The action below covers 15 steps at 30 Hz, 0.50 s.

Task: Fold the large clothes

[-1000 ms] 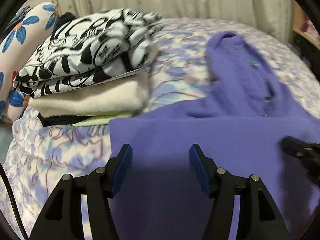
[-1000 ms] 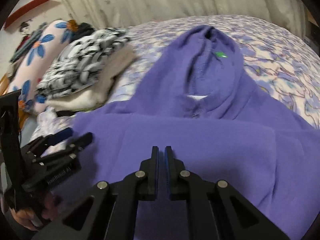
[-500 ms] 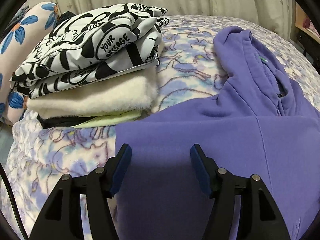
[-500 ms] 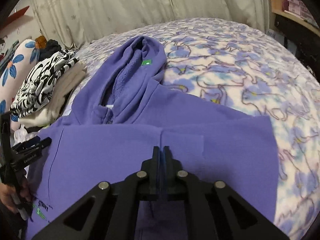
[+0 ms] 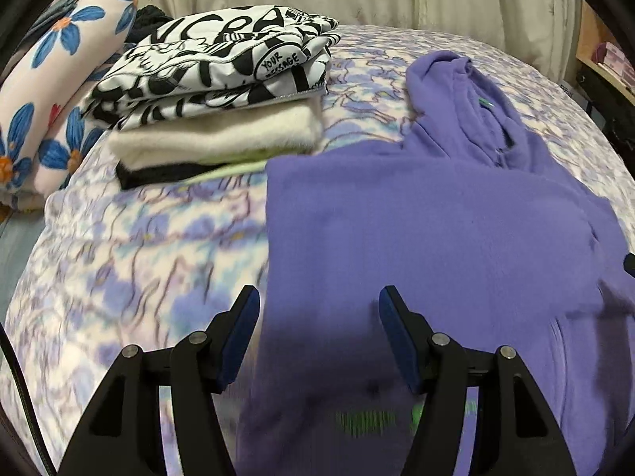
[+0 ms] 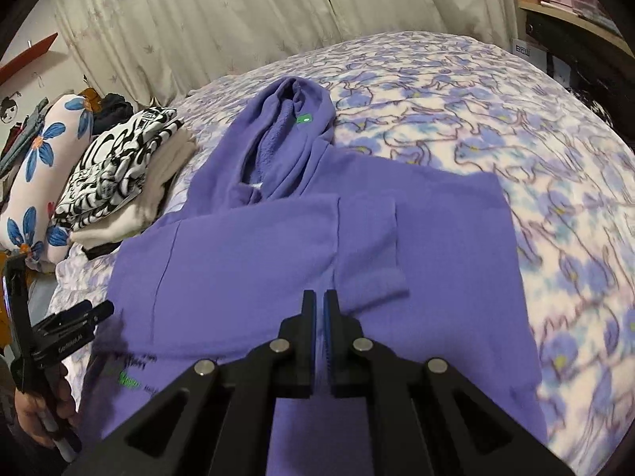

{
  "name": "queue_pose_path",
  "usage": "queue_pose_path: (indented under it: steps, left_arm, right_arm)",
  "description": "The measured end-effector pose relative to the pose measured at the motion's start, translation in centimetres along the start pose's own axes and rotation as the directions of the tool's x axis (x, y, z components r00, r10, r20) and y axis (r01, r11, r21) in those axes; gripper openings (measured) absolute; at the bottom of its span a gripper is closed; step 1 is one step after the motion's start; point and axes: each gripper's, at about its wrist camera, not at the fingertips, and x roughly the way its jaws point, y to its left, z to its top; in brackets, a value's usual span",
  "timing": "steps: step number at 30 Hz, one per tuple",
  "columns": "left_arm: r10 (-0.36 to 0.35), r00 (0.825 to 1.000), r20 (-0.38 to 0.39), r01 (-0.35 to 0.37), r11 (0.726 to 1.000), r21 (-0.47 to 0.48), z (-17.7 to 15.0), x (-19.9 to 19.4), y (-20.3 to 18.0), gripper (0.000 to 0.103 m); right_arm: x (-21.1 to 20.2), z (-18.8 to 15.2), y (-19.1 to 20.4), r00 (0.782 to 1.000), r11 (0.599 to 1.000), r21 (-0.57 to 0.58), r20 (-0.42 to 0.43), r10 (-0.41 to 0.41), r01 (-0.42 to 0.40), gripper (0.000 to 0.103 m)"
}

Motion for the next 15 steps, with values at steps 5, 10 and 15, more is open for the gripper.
queue_pose_path:
  steps: [5, 10, 15]
  left_arm:
    - [-0.017, 1.000, 0.006, 0.017, 1.000, -0.002, -4.0, -3.4, 0.0, 0.061]
    - [-0.030, 1.000, 0.004, 0.030, 0.999, -0.038, -8.3, -7.0, 0.1, 0.061]
    - [-0.054, 0.999, -0.003, 0.054, 0.995, -0.079, -11.2, -10.2, 0.7, 0.061]
  right_arm:
    - [-2.1, -3.6, -0.1, 1.000, 1.000, 0.027, -0.010, 0.006, -0.006, 0.004]
    - [-4.2, -7.1, -0.8, 1.000, 0.997, 0.071, -0.014, 0.012, -0.011, 0.004]
    - [-6.9, -10.4, -0.8, 0.999, 0.995, 0.097, -0.016, 0.029, -0.027, 0.004]
